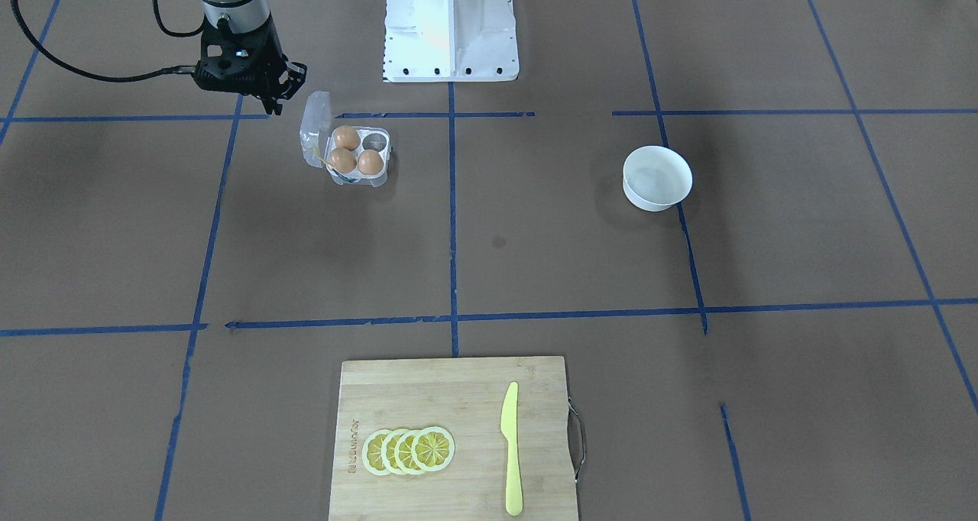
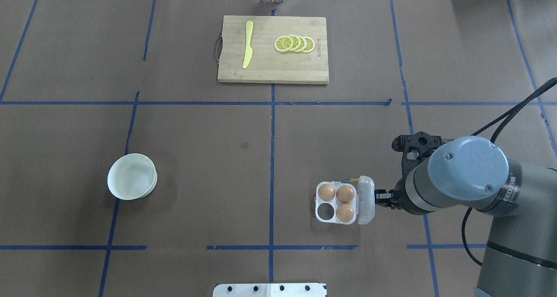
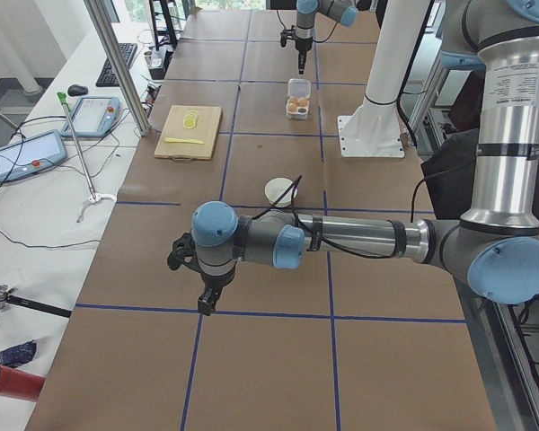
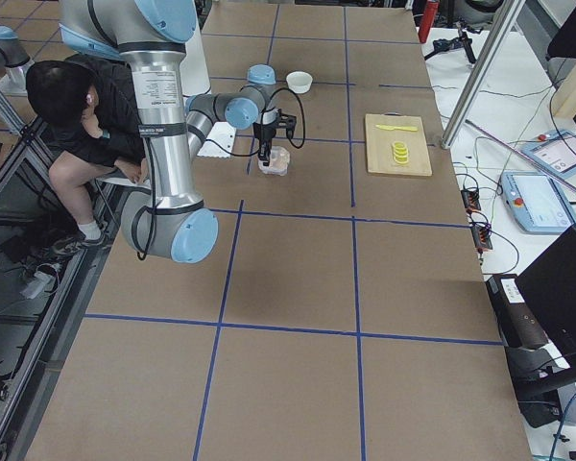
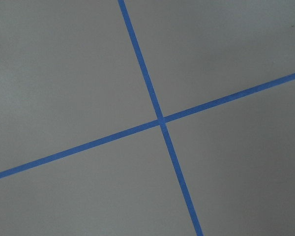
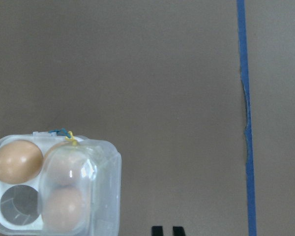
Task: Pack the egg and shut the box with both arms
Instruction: 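Push the lid down over the eggs with the right gripper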
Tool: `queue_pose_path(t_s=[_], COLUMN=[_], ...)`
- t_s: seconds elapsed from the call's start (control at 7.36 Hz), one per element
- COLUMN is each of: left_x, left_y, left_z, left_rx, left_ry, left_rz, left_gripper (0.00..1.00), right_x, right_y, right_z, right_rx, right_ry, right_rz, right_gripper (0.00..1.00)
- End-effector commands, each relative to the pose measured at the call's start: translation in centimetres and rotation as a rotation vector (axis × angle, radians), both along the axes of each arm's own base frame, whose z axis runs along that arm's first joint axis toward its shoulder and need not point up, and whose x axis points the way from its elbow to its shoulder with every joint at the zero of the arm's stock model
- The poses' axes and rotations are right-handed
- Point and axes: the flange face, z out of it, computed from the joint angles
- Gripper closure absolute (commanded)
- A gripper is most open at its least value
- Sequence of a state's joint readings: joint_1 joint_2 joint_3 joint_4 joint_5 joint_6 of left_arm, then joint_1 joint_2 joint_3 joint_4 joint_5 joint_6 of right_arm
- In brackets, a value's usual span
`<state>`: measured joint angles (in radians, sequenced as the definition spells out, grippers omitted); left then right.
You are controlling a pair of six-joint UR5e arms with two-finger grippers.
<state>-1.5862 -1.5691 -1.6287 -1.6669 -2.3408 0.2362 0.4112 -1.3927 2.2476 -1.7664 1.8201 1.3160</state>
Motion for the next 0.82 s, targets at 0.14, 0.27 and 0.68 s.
queue_pose_path(t_s=[0.14,0.27,0.68], left_x=[0.0,0.0,0.0], left_y=[-0.1,-0.1,-0.1], left_z=[-0.5,-0.6,-0.5], left_rx=[0.009,0.010,0.009], left_ry=[0.000,0.000,0.000], left_rz=[0.000,0.000,0.000], left_gripper=[0.00,0.00,0.00], right_x=[-2.5,-2.9,-1.9], right_y=[0.7,0.5,-0.3], right_z=[-3.2,-3.3,-2.8], right_rx=[0.010,0.018,-0.002], right_ry=[-0.128,-0.155,-0.119], right_rz=[0.025,0.039,0.048], right_gripper=[0.81,0.82,0.86])
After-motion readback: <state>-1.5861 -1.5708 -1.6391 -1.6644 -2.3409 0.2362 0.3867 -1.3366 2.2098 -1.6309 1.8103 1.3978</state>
